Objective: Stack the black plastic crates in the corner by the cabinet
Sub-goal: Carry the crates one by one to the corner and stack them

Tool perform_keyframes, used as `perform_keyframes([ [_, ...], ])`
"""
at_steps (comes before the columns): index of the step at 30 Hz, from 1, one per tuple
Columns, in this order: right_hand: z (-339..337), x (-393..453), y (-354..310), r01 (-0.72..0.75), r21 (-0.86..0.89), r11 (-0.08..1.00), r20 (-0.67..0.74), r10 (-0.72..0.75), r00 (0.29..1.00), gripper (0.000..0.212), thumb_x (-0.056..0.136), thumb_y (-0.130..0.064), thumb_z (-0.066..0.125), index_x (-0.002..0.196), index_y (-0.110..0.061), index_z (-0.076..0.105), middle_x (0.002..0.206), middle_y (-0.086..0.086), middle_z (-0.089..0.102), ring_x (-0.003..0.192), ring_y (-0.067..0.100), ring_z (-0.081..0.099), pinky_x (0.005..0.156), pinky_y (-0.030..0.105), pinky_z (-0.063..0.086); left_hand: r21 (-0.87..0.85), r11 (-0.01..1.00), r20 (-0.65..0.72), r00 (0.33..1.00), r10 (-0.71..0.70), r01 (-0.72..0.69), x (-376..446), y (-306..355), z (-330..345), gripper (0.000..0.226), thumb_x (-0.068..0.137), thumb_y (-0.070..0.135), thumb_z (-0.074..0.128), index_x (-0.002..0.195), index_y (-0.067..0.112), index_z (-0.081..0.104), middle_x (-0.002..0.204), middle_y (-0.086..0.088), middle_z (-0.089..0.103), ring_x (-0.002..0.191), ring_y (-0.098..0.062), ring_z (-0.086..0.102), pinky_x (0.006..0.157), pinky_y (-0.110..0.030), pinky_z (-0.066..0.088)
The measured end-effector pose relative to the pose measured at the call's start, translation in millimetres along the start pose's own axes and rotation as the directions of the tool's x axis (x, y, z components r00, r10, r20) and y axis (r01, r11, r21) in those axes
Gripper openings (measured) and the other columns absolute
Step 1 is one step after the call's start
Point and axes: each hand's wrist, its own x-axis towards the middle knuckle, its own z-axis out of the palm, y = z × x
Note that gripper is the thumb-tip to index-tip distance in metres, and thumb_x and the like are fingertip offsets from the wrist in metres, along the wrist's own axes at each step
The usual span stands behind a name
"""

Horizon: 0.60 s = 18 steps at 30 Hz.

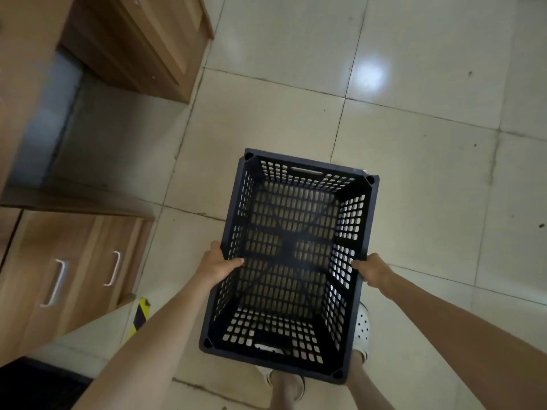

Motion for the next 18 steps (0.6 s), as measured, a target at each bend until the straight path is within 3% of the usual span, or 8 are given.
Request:
perform_keyframes([
  [6, -31.7, -47.5, -10.5, 0.076, -0.109, 0.991, -0.017, -0.078, 0.997, 0.025, 0.089, -0.025, 0.054, 0.098, -0.003, 0.048, 0.079, 0.014, 0.053, 0.059, 0.021, 0.046, 0.05, 0.026, 0.034, 0.1, 0.995, 0.01, 1.0, -0.019, 0.018, -61.0, 1.1, -13.4, 0.064, 0.093, 0.036, 0.062, 0.142, 0.01, 0.031, 0.142, -0.013, 0.048, 0.126, -0.03, 0.05, 0.1, -0.038, 0.042],
  [11, -62.7, -108.9, -19.1, 0.153, -0.207, 0.966, -0.008, -0.158, 0.987, 0.046, 0.094, -0.029, 0.052, 0.126, 0.004, 0.046, 0.108, 0.021, 0.063, 0.082, 0.028, 0.057, 0.061, 0.029, 0.041, 0.289, 0.957, 0.055, 0.998, -0.024, 0.007, -130.5, 1.1, -35.7, 0.063, 0.093, 0.043, 0.058, 0.142, 0.014, 0.033, 0.144, -0.008, 0.048, 0.127, -0.026, 0.051, 0.103, -0.038, 0.044],
  [15, -90.2, -164.8, -32.5, 0.225, -0.289, 0.931, 0.059, -0.218, 0.974, 0.043, 0.095, -0.027, 0.05, 0.12, 0.008, 0.053, 0.096, 0.017, 0.062, 0.081, 0.027, 0.057, 0.063, 0.028, 0.043, 0.339, 0.941, 0.013, 0.999, -0.03, 0.024, -193.7, 5.0, -46.1, 0.062, 0.094, 0.045, 0.056, 0.143, 0.015, 0.033, 0.142, -0.007, 0.05, 0.126, -0.025, 0.052, 0.1, -0.037, 0.044],
  [18, -113.1, -210.5, -34.6, 0.303, -0.378, 0.875, 0.081, -0.295, 0.952, 0.042, 0.097, -0.028, 0.049, 0.124, 0.005, 0.049, 0.112, 0.02, 0.061, 0.094, 0.03, 0.057, 0.077, 0.031, 0.046, 0.356, 0.932, -0.017, 0.998, -0.062, 0.064, -240.3, 1.8, -52.5, 0.061, 0.093, 0.049, 0.054, 0.14, 0.014, 0.035, 0.137, -0.008, 0.053, 0.12, -0.025, 0.055, 0.096, -0.035, 0.047],
])
